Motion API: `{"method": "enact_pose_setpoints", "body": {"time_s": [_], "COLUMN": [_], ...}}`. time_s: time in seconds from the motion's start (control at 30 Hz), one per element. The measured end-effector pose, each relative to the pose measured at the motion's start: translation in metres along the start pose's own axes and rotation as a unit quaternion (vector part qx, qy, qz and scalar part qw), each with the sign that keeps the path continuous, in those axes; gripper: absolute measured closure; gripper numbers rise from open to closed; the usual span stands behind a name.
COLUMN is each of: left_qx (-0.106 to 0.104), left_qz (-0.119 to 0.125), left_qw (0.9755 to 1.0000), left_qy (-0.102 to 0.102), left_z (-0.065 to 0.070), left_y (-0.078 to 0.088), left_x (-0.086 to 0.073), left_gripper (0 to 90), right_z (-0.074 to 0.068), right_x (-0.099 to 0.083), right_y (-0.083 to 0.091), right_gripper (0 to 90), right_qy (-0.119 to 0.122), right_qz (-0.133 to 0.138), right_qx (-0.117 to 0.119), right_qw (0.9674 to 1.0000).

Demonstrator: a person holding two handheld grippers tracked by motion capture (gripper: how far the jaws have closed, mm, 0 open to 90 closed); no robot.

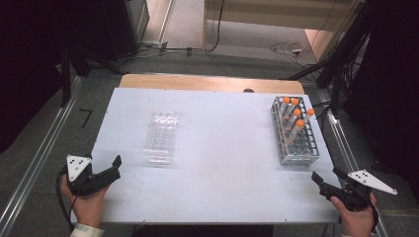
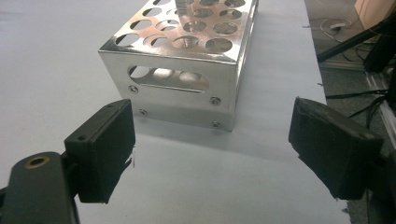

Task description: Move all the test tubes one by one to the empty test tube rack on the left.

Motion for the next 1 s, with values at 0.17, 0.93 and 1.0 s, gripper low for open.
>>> {"method": "enact_pose_setpoints", "body": {"time_s": [0.17, 0.93, 1.0], "left_qx": [-0.003, -0.007, -0.007], "left_qz": [-0.002, -0.001, -0.002], "left_qw": [1.0, 0.9999, 0.9999], "left_qy": [0.006, 0.01, 0.01], "left_z": [0.0, 0.002, 0.002], "left_y": [-0.001, -0.001, -0.001], "left_x": [-0.001, -0.001, -0.001], "left_gripper": [7.2, 7.3, 7.3], "right_z": [-0.002, -0.016, -0.017], "right_x": [0.001, 0.016, 0.016], "right_y": [-0.001, -0.012, -0.013], "right_gripper": [14.1, 16.0, 16.1], "right_qy": [0.006, 0.026, 0.028], "right_qz": [0.0, 0.011, 0.009], "right_qx": [-0.004, -0.005, -0.005], "right_qw": [1.0, 0.9996, 0.9996]}}
Point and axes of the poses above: each handheld gripper's, and its own axes: y roughly backward along the jaws, x roughly out of its top, z roughly to its right, the point moved 9 cm from there along -y, roughly forward along the jaws, and after that the axes turned 7 degrees about z, right-handed, at the moved point
